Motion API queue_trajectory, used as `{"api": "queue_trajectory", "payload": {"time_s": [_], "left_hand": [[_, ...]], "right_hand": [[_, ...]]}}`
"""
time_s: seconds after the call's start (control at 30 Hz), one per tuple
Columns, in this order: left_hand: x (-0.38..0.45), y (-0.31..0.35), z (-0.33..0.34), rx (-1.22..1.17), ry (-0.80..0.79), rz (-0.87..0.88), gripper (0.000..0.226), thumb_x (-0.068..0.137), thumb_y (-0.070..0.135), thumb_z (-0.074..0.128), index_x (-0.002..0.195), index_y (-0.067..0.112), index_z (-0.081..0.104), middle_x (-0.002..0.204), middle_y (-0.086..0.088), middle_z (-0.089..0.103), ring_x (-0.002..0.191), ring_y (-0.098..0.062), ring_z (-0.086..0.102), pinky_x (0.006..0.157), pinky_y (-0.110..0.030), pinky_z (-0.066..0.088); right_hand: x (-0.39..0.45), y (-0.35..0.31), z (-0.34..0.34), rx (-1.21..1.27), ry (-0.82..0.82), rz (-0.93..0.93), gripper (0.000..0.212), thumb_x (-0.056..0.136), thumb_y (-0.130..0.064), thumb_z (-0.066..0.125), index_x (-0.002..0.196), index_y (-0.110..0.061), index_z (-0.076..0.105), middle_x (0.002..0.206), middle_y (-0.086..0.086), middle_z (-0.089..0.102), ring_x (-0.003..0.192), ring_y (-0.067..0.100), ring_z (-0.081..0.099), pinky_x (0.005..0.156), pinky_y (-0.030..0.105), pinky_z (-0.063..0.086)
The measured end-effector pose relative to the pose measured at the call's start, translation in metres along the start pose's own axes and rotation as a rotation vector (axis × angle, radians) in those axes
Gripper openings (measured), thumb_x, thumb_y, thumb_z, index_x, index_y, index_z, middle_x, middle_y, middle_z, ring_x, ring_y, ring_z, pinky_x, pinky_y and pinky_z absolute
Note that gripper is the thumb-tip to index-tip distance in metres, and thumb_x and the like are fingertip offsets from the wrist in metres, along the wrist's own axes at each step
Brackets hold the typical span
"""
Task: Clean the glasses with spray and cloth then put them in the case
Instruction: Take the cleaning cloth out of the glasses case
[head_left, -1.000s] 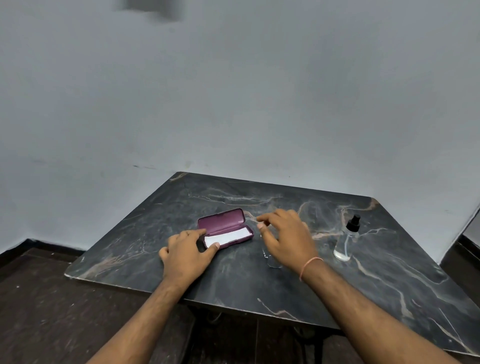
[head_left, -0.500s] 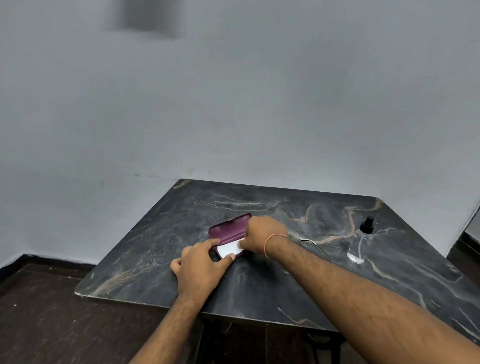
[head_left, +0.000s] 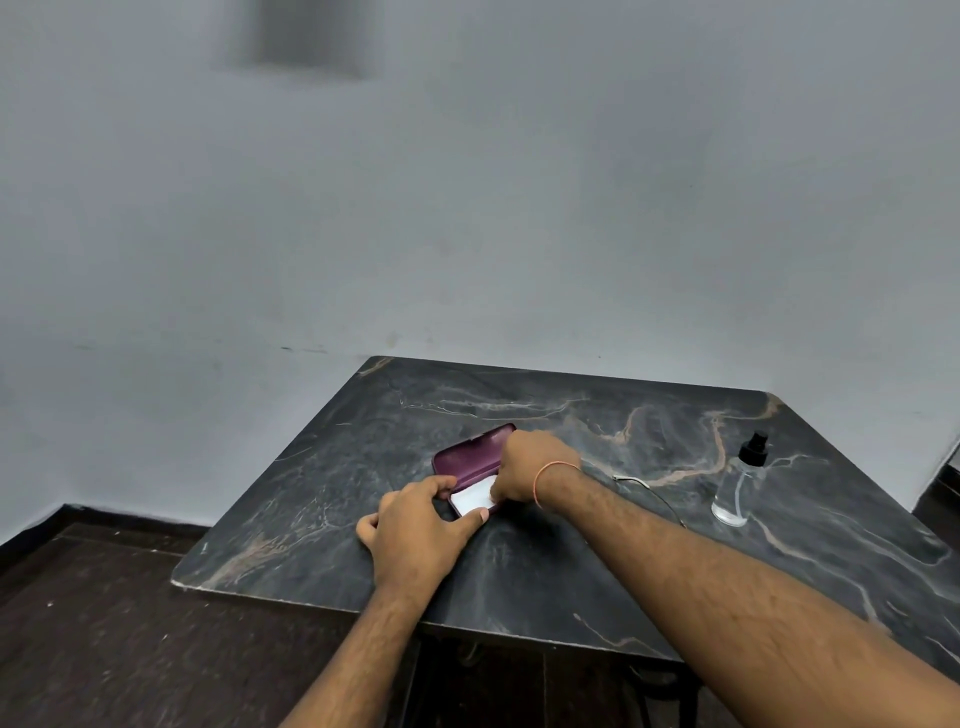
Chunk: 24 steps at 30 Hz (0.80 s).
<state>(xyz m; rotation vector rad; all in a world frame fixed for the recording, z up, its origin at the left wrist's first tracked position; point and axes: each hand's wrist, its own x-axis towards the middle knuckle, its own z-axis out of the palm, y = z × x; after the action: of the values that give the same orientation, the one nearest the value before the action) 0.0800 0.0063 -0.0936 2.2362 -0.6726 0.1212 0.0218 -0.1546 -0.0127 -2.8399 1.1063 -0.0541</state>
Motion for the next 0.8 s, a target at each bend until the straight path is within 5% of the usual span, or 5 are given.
{"api": "queue_trajectory", "payload": {"time_s": [0.27,0.5,0.8], "left_hand": [[0.000,0.001,-0.001,0.001,0.003,-0.002,0.059,0.077,0.082,0.078,0.127,0.051,0.073,0.118,0.027,0.073,0.127,-0.008,0.059,0.105,-0.040,0.030],[0.001,0.001,-0.002,0.026,-0.012,-0.008,0.058,0.083,0.082,0.074,0.132,0.050,0.071,0.126,0.023,0.075,0.132,-0.011,0.059,0.110,-0.044,0.031],[0.002,0.001,0.001,0.077,-0.019,0.007,0.054,0.091,0.086,0.057,0.130,0.052,0.071,0.126,0.022,0.075,0.132,-0.013,0.061,0.112,-0.049,0.034]], "right_hand": [[-0.015,0.030,-0.023,0.270,0.047,-0.096,0.011,0.077,-0.033,0.081,0.085,-0.028,0.088,0.087,-0.008,0.083,0.083,0.012,0.075,0.071,0.027,0.060],[-0.071,0.090,-0.031,0.545,0.341,-0.233,0.008,0.085,-0.038,0.087,0.081,-0.031,0.085,0.079,-0.016,0.079,0.071,-0.002,0.068,0.065,0.011,0.045],[-0.145,0.166,0.037,0.588,0.688,-0.384,0.003,0.091,-0.030,0.084,0.089,-0.028,0.084,0.082,-0.020,0.068,0.072,0.003,0.064,0.068,0.016,0.048]]}}
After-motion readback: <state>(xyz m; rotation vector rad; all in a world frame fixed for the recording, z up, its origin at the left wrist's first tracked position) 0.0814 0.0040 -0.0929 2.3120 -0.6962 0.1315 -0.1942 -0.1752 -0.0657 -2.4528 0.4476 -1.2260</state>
